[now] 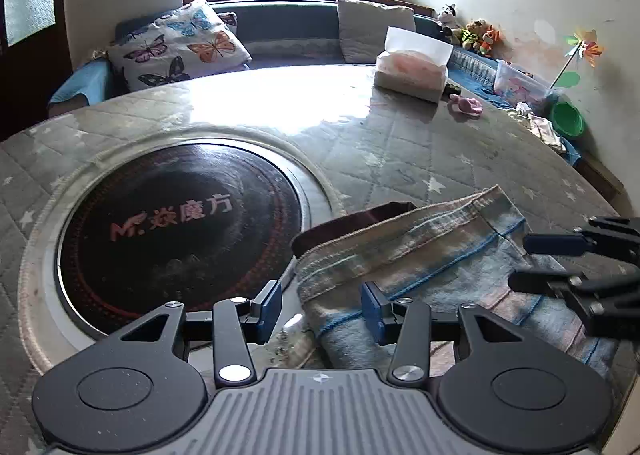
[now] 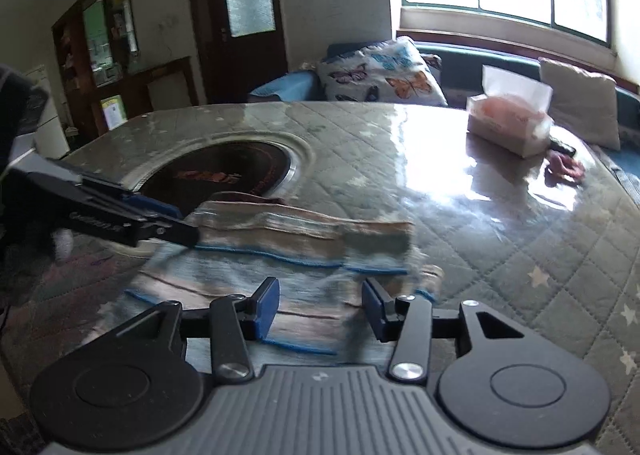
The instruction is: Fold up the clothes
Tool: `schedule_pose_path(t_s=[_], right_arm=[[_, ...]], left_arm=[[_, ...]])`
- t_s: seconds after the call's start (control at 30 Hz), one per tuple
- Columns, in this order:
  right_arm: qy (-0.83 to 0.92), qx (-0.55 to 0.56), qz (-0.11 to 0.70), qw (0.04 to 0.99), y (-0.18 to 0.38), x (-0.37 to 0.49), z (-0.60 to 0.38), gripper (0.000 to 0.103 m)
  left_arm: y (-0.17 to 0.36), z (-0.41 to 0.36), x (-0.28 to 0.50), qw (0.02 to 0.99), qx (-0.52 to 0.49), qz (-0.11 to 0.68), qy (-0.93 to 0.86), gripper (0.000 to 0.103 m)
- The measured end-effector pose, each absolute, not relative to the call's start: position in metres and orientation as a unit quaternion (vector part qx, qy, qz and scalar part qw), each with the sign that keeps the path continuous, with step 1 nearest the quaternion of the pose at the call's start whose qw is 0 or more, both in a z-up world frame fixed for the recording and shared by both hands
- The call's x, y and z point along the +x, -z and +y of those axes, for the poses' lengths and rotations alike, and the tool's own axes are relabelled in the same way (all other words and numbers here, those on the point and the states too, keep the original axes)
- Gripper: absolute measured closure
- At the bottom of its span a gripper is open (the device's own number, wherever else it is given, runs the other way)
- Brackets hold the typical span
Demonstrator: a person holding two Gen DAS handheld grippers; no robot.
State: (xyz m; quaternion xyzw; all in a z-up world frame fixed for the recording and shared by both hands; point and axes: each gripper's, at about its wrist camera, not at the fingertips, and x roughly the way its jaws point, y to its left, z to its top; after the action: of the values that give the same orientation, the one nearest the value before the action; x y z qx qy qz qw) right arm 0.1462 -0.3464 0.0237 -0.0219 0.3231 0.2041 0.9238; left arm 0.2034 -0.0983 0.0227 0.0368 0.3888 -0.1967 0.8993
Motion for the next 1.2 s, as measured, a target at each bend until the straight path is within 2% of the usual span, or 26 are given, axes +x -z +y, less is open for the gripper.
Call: schedule_pose_path(t_s=[0.13, 0.37, 0.53, 0.77, 1.0, 1.2], right_arm=[[-0.236, -0.049, 0.313, 0.919, -0.026, 0.131, -0.323, 0.051], [-0.292, -0.109, 0.311, 0.898, -0.019, 0.108, -0.274, 0.05], [-0.311, -0.156, 0.302, 0.888, -0.015, 0.076, -0.257, 0.046], [-0.313, -0.165, 0.299, 0.886, -0.015, 0.049, -0.252, 0.046], [-0.301, -0.155, 0.301, 0.891, -0.014, 0.043, -0.254, 0.046], [-0.292, -0.104, 0.299, 0.902, -0.028, 0.043, -0.273, 0.045]], left_arm=[[-0.026, -0.1, 0.199, 0.9, 0.043, 0.385, 0.201, 0.054], [-0.028, -0.1, 0.189, 0.898, 0.047, 0.386, 0.205, 0.053], [-0.028, -0.095, 0.183, 0.897, 0.044, 0.391, 0.201, 0.049], [-0.025, -0.093, 0.176, 0.895, 0.04, 0.401, 0.192, 0.047], [-0.025, -0.088, 0.169, 0.896, 0.029, 0.405, 0.181, 0.034], [-0.024, -0.08, 0.161, 0.899, 0.021, 0.403, 0.171, 0.017]])
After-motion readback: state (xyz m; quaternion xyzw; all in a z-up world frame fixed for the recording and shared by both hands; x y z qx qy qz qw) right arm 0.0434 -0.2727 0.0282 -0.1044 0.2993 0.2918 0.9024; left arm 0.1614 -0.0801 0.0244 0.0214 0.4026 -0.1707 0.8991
